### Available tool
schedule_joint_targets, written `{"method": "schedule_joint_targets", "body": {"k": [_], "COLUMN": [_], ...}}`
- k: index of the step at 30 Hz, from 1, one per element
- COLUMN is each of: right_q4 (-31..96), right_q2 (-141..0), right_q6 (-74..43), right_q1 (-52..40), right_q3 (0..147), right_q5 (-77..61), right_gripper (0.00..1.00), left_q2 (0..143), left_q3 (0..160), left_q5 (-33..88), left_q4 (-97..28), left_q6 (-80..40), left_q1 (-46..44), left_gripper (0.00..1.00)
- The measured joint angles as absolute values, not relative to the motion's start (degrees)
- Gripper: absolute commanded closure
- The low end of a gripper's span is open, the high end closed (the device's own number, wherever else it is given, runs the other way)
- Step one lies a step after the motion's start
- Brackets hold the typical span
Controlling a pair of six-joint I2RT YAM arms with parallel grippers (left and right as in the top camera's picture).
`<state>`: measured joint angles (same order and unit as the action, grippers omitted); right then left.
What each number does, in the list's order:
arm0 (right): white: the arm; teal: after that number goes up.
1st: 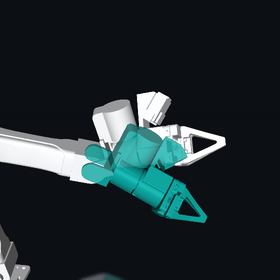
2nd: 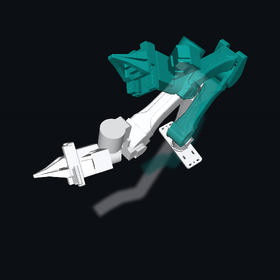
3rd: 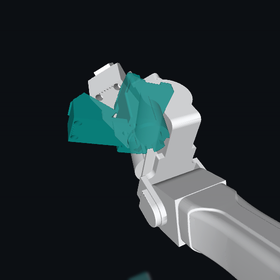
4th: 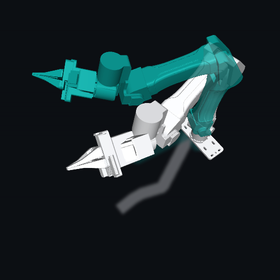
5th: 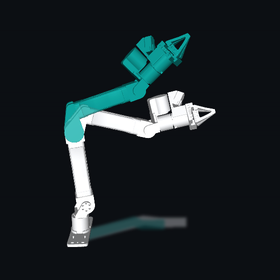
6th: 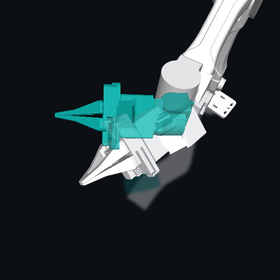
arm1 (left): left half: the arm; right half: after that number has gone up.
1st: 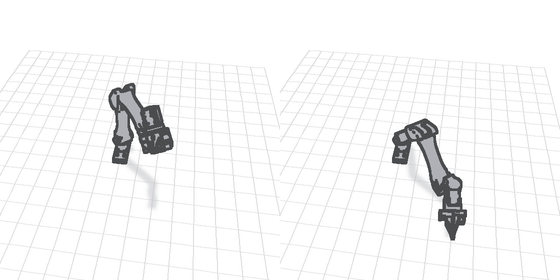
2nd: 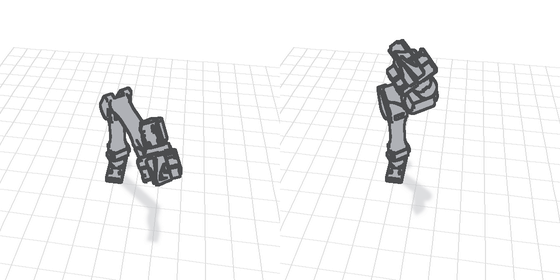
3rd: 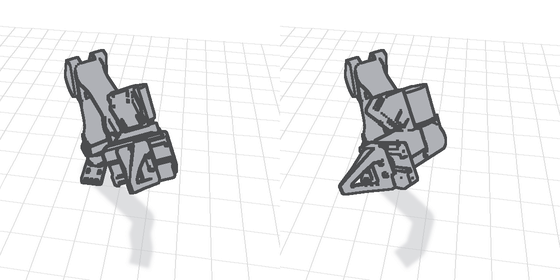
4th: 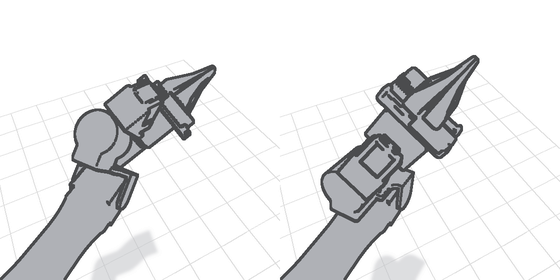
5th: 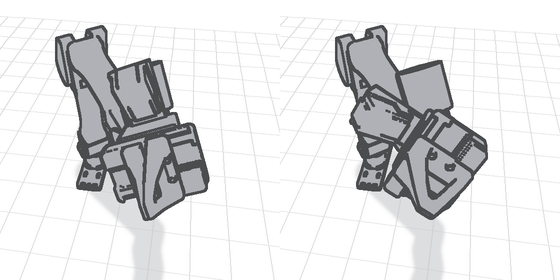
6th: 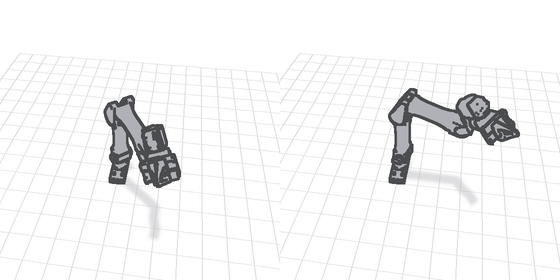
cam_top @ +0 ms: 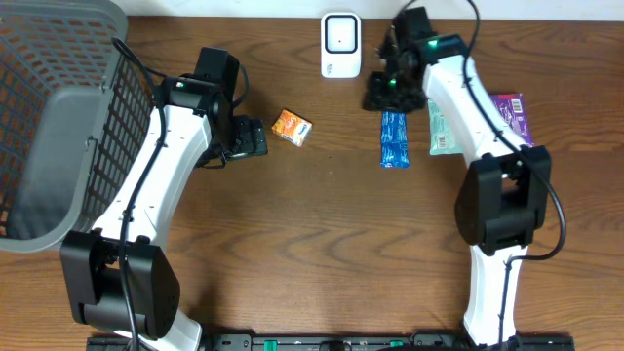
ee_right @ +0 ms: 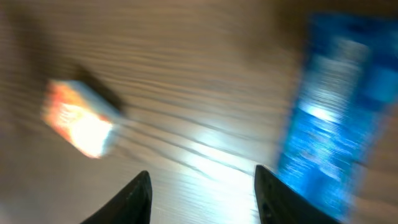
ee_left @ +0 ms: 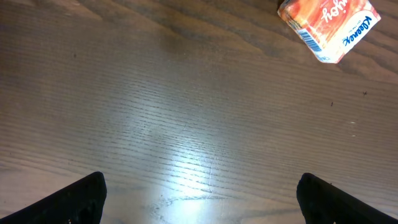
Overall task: Scan the item barcode
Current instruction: 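Reach the right gripper left to the orange tissue pack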
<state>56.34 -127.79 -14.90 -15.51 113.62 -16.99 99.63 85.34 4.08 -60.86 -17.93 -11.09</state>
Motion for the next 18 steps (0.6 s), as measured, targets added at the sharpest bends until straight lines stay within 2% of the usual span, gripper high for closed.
{"method": "schedule_joint_targets", "body": {"k": [4,11,16,18], "right_q4": [48.73,40.88,37.30,36.86], "right_q2": [-128.03,-132.42,-138.06,-139.68], "right_q6": [-13.91,-11.57,-11.11,-11.05], "right_q1": [-19.29,-26.50,-28.64,-28.69], "right_q3": [113.62,113.65,113.65,113.65], "right_q5": [-19.99,-19.90,-19.42,-19.25], "right_gripper": [0.44,0.43,0.44,0.50], "left_q2": [99.63,99.63,99.63,99.63], "left_q3": [85.34,85.34,85.34,85.34], "left_q5": [4.08,4.10,4.10,4.08], "left_q4": [-60.86,-60.88,-60.88,-60.88], "left_q6": [-17.93,-17.93,-17.93,-17.93], "left_q1": [-11.09,-11.09,-11.09,-11.09], "left_gripper": [0.02,0.02,0.02,0.02]}}
